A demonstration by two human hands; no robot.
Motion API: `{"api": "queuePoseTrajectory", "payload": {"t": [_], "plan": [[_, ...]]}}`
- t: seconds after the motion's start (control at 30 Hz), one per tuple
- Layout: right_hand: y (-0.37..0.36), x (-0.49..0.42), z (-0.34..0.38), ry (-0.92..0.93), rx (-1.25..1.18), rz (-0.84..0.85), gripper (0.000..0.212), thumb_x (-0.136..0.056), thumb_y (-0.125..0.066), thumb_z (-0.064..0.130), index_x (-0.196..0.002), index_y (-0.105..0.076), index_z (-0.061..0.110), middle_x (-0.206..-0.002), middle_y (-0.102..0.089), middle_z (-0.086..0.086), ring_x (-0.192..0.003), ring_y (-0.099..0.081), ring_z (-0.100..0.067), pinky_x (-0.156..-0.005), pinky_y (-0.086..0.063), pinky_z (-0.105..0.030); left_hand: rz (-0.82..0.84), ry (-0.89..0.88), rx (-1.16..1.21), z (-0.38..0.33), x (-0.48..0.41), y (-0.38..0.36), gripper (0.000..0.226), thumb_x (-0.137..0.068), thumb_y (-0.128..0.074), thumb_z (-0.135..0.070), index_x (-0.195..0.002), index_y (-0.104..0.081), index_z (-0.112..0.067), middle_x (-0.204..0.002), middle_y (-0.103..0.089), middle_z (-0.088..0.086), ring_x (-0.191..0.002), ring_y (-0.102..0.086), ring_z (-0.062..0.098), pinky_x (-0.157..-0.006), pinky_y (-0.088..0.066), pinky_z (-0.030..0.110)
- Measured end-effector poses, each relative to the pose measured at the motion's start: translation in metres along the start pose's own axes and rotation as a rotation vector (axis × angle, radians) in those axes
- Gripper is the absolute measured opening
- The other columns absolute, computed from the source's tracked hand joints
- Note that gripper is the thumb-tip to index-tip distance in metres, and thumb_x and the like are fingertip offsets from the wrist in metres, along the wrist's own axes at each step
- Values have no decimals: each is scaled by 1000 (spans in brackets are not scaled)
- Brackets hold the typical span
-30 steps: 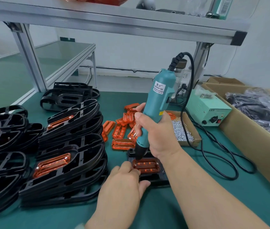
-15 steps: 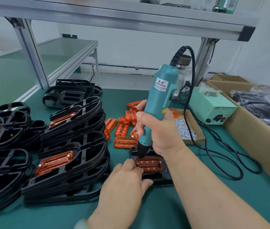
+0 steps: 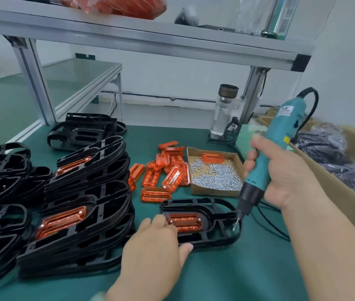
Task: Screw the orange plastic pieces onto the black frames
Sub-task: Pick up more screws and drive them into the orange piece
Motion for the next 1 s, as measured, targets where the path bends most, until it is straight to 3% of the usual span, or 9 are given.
{"api": "queuePoseTrajectory", "payload": {"t": [0.1,0.27,0.4,0.5,0.6,0.67,0.77,0.83,1.0], "plan": [[20,7,-8,-38,76,-14,18,-89,-66,21,-77,-55,16,-56,-51,0,-42,-46,-12,-44,-42,-22,-6,-42,-6,-8,-8,8,55,-86,-39,-66,-128,-46,-32,-124,-44,-12,-116,-34,13,-98,-35,26],[47,19,-15,-119,309,-11,10,-92,-63,18,-84,-57,15,-58,-58,-2,-48,-53,-16,-50,-48,-26,102,-178,114,-31,-29,10,54,-89,-48,-52,-137,-40,-28,-137,-41,-10,-127,-30,16,-107,-30,31],[68,28,-31,-228,486,-12,5,-94,-56,11,-92,-60,9,-71,-65,-6,-55,-59,-19,-62,-47,-32,98,-174,45,-35,-53,15,26,-95,-47,-22,-118,-58,-21,-120,-55,3,-115,-48,24,-94,-43,36],[81,31,-44,-236,712,2,5,-94,-58,13,-93,-57,8,-81,-62,-9,-59,-62,-19,-61,-45,-31,157,-111,-52,-31,-68,15,33,-90,-54,-10,-122,-60,-17,-118,-59,8,-110,-55,28,-90,-50,40],[90,31,-50,-152,997,-25,15,-92,-63,22,-95,-57,9,-76,-66,-9,-61,-68,-21,-65,-51,-35,215,-108,-87,-31,-76,13,32,-88,-60,-18,-120,-61,-16,-116,-63,7,-106,-59,28,-87,-52,40],[95,33,-54,-141,1161,-53,18,-90,-65,29,-95,-56,14,-77,-69,-8,-68,-71,-23,-72,-55,-36,288,-109,-41,-31,-77,12,40,-87,-62,-36,-121,-60,-16,-118,-63,5,-105,-59,26,-88,-52,39],[97,33,-63,-164,1324,-46,24,-89,-64,36,-97,-53,16,-85,-66,-4,-76,-67,-19,-64,-49,-28,485,-143,-44,-35,-71,6,87,-67,-69,-65,-137,-43,-21,-129,-51,4,-116,-50,27,-94,-48,41],[94,33,-64,-139,1408,-50,29,-89,-63,40,-104,-50,18,-93,-62,0,-82,-61,-18,-63,-43,-28,515,-194,-148,-39,-66,3,99,-62,-75,-64,-141,-34,-22,-131,-44,7,-120,-43,30,-96,-45,43],[85,33,-59,-64,1571,-78,45,-86,-62,47,-117,-44,20,-108,-57,-2,-97,-55,-22,-76,-43,-31,419,-160,-81,-43,-62,9,92,-63,-74,-62,-135,-39,-16,-122,-43,8,-116,-39,29,-92,-45,42]]}}
Point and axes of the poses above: each hand's wrist, its own x-axis away from the middle knuckle, its own y-axis out of the back of the hand, z = x × y, the point moved 6 cm from there along -x, towards the middle knuckle
